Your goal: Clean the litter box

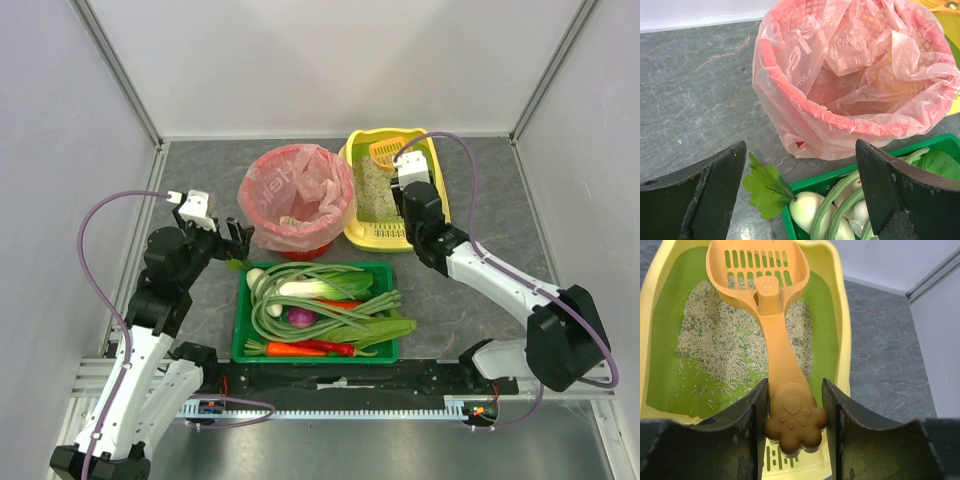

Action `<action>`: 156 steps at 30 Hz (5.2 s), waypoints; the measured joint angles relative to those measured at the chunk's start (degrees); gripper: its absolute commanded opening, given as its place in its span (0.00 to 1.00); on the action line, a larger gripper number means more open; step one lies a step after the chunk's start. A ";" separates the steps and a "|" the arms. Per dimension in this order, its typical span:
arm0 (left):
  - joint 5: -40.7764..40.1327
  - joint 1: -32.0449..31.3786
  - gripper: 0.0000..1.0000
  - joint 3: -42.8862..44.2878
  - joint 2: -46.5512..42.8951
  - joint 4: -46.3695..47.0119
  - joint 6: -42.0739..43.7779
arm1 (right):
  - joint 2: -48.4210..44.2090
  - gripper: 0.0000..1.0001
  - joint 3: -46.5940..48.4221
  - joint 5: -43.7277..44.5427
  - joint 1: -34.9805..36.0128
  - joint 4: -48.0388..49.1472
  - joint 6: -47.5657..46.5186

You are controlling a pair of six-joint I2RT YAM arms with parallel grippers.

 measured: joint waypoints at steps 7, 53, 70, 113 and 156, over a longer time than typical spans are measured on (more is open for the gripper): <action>0.00 0.00 0.96 0.00 0.48 -0.02 0.00 | 8.76 0.00 1.33 -0.92 -0.92 0.79 2.54; -1.92 -0.26 0.96 0.00 3.19 -0.02 1.03 | 28.61 0.00 8.70 -5.11 -6.47 7.13 3.30; -2.38 -0.24 0.96 -0.63 3.26 -0.02 1.09 | 21.46 0.00 -5.20 -7.43 -6.36 24.30 -1.62; -1.44 -0.26 0.96 -0.63 1.01 0.00 1.11 | -0.94 0.00 -10.16 -4.15 3.85 5.68 4.42; -7.41 -0.26 0.95 -7.67 -11.10 7.41 3.50 | -0.98 0.00 -9.90 -7.41 -1.95 4.13 3.34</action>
